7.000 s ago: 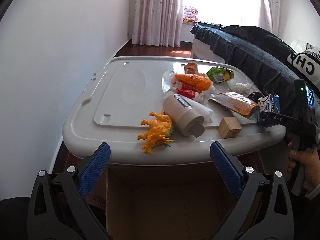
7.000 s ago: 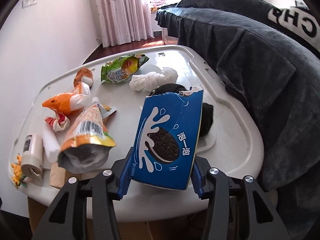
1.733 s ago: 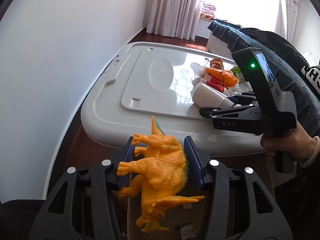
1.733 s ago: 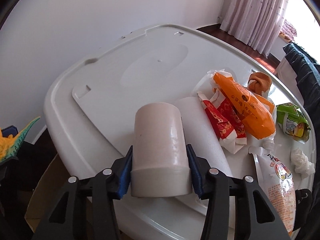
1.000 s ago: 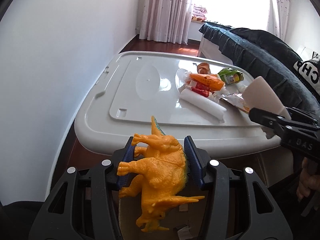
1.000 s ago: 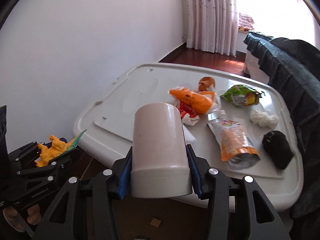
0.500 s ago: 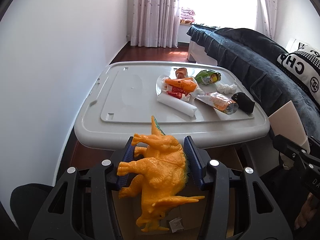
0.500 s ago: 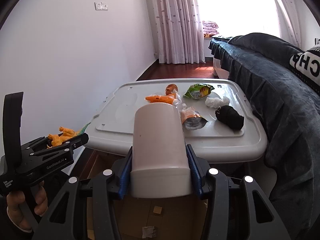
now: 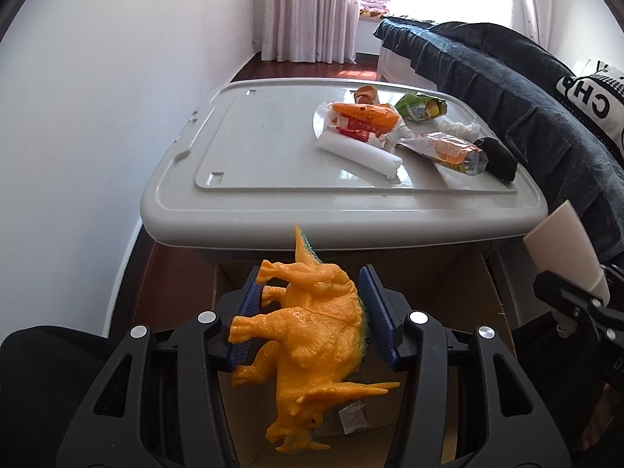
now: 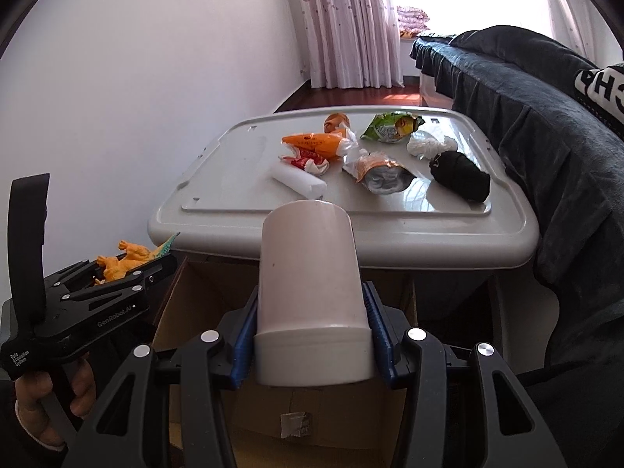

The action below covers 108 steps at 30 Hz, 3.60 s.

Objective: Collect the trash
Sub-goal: 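Lower both items over the cardboard box and open both grippers, then grasp the orange drink pouch with the right gripper, then grasp the white foam roll with the left gripper while the right holds the pouch, then carry the pouch and foam roll over the cardboard box and release both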

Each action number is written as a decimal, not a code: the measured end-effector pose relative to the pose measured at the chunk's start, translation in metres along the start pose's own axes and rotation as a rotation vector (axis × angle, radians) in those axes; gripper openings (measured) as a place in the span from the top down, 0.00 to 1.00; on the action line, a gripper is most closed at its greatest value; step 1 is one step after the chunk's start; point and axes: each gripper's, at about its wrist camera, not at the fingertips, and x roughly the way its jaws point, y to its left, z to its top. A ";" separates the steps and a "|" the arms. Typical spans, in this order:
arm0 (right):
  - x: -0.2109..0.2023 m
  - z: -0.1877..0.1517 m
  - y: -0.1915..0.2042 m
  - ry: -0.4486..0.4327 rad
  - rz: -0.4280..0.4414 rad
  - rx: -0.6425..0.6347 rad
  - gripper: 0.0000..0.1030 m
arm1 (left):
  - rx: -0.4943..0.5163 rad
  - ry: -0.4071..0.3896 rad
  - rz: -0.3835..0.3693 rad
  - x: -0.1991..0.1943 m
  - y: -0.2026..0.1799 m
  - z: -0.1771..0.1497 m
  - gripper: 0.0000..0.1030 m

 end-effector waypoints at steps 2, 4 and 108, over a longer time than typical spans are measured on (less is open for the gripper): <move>0.004 -0.004 -0.001 -0.007 -0.036 -0.006 0.11 | 0.001 0.035 0.029 0.007 0.001 -0.004 0.10; 0.007 -0.006 -0.001 0.000 -0.047 -0.017 0.12 | -0.006 0.042 0.026 0.013 0.005 -0.010 0.10; 0.025 0.056 -0.019 -0.146 0.067 -0.094 0.65 | 0.021 -0.033 -0.047 0.012 -0.007 0.063 0.83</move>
